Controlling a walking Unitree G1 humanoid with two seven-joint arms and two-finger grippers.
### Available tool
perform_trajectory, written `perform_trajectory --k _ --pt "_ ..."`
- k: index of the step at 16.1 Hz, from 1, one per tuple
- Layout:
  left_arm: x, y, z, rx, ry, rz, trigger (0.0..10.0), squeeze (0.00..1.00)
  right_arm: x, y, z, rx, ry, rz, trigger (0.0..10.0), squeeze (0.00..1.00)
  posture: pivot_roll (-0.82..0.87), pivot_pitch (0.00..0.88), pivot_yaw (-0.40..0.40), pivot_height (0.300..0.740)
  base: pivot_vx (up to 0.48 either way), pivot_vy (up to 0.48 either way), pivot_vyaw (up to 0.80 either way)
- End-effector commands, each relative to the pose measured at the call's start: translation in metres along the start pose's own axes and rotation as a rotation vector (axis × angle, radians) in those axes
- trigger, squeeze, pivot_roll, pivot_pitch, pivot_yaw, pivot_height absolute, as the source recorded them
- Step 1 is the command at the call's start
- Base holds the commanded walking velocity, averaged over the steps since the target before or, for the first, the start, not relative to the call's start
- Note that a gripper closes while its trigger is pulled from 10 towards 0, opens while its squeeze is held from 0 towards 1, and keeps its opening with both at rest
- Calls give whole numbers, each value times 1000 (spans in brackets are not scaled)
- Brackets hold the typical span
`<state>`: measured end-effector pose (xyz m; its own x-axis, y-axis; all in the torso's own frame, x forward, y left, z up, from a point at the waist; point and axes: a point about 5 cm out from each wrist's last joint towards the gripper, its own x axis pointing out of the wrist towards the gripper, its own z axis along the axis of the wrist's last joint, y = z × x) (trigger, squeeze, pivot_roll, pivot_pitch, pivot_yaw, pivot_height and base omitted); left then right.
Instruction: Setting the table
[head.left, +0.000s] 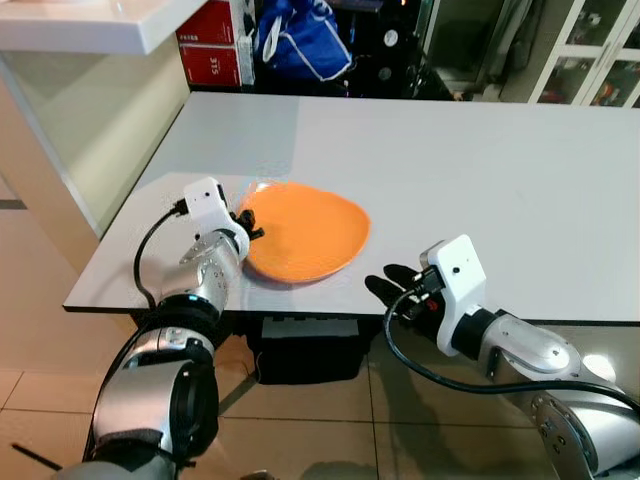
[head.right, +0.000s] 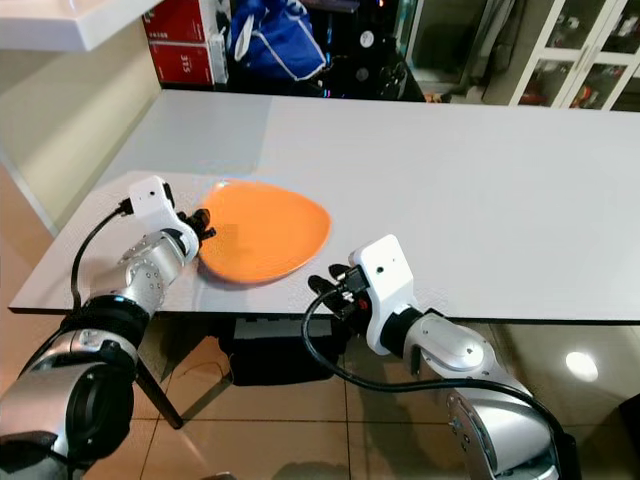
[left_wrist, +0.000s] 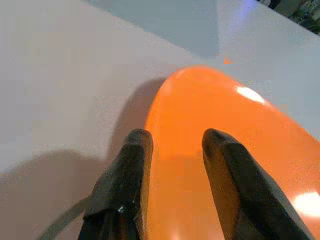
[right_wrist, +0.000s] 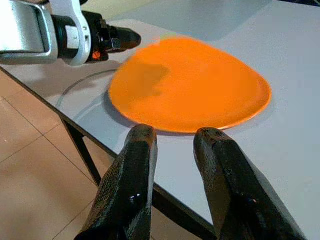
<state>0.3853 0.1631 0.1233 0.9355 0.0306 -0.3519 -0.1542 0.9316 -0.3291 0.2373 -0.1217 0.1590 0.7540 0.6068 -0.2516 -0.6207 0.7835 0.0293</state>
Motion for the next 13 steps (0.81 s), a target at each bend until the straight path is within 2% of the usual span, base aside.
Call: perform_trajectory --k 1,4,5,6,7,8,9,10,12,13 --pt "1 -3 7 33 -23 9 10000 1000 1 1 6 -22 -17 0 10000 0 -77 0 9 740 0 0 0" --pt "2 -2 6 82 -36 19 10000 1000 2 1 5 -27 -19 -5 10000 0 -75 0 7 740 0 0 0" --pt "2 -2 11 116 -73 25 10000 1000 2 1 7 -28 -32 -13 10000 0 -77 0 10 740 0 0 0" --pt "1 -6 21 158 -136 12 10000 1000 2 0 8 -26 -46 -25 10000 0 -77 0 10 740 0 0 0" --pt "-4 -12 37 218 -255 -19 10000 1000 2 -3 11 -23 -74 -65 10000 0 -78 0 20 740 0 0 0" --pt "-8 -16 45 247 -319 -41 10000 78 1 -6 12 -22 -92 -100 10000 0 -78 0 22 740 0 0 0" --pt "-21 -22 56 335 -417 -73 10000 0 0 -14 15 -10 -131 -192 10000 0 -78 0 25 740 0 0 0" --pt "-32 -26 59 396 -454 -92 10000 0 0 -19 17 9 -155 -250 10000 0 -68 0 18 740 0 0 0" --pt "-68 -25 66 491 -617 -122 10000 0 0 -26 16 48 -199 -354 10000 0 -35 0 -1 740 0 0 0" --pt "-79 -24 65 512 -636 -122 10000 0 2 -28 15 59 -215 -379 10000 0 -24 0 -9 740 0 0 0"
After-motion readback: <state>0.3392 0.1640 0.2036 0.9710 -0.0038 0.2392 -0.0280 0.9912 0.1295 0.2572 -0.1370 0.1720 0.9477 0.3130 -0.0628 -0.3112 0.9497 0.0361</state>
